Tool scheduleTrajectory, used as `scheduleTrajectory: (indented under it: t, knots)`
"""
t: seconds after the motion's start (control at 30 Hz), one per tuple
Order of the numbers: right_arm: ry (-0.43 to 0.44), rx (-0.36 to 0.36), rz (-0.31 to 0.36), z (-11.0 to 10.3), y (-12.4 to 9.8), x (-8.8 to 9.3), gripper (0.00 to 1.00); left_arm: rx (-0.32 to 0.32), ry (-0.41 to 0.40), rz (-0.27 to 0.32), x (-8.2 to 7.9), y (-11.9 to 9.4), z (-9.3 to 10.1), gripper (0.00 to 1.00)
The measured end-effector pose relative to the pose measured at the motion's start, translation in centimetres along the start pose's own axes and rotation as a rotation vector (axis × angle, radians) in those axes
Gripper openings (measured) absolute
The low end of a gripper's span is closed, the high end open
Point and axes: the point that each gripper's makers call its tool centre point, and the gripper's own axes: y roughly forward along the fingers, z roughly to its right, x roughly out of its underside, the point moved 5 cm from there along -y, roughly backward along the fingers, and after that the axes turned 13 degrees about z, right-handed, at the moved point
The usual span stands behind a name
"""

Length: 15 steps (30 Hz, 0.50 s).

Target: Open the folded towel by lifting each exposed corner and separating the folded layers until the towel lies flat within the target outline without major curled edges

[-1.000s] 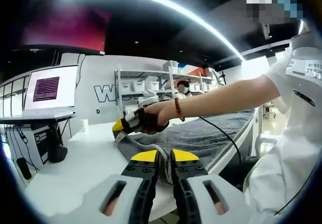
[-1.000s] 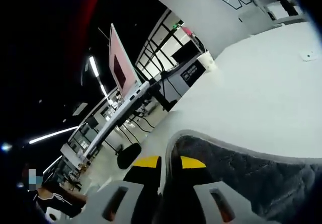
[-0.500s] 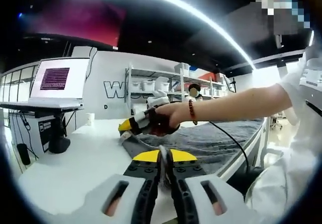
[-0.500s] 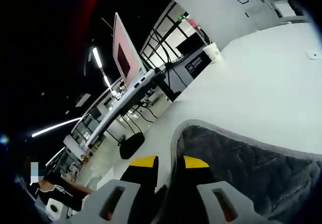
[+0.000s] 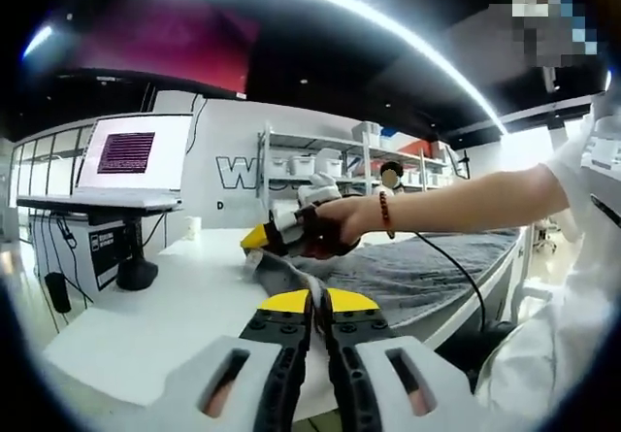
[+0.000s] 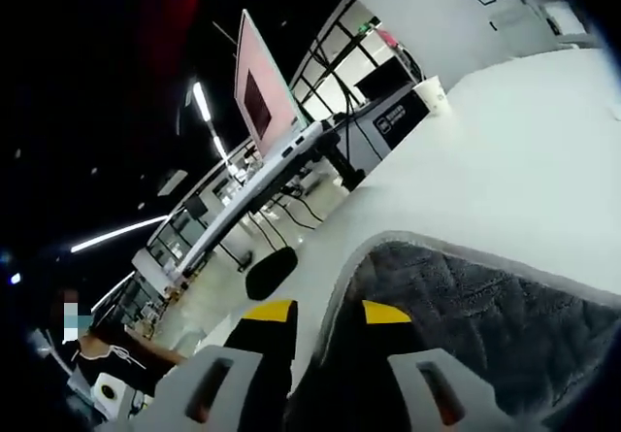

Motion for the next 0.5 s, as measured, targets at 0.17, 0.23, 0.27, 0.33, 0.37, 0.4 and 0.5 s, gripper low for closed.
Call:
scheduleTrajectory:
  t: [0.17, 0.23, 0.27, 0.33, 0.37, 0.4, 0.5]
  knots:
    - [-0.002, -0.041, -0.013, -1.0, 0.5, 0.4, 0.21, -0.012, 0.01, -0.013, 0.1, -0.4, -0.2, 0.06]
    - [-0.009, -0.058, -0.023, -1.6, 0.6, 0.7, 0.21, -0.026, 0.023, -0.034, 0.2, -0.9, -0.5, 0.07]
    - [-0.006, -0.064, -0.023, -1.8, 0.6, 0.7, 0.22, -0.026, 0.021, -0.036, 0.2, -1.0, -0.6, 0.07]
    - [-0.003, -0.073, -0.022, -2.0, 0.8, 0.7, 0.25, -0.041, 0.021, -0.047, 0.3, -1.3, -1.0, 0.07]
    - [-0.004, -0.074, -0.025, -2.0, 0.9, 0.7, 0.26, -0.043, 0.022, -0.052, 0.4, -1.4, -1.0, 0.07]
    - [-0.004, -0.075, -0.027, -2.1, 0.9, 0.7, 0.27, -0.045, 0.024, -0.057, 0.4, -1.5, -1.0, 0.07]
    - [0.0, -0.082, -0.008, -2.2, 1.2, 0.5, 0.3, -0.053, 0.015, -0.069, 0.6, -1.9, -1.2, 0.07]
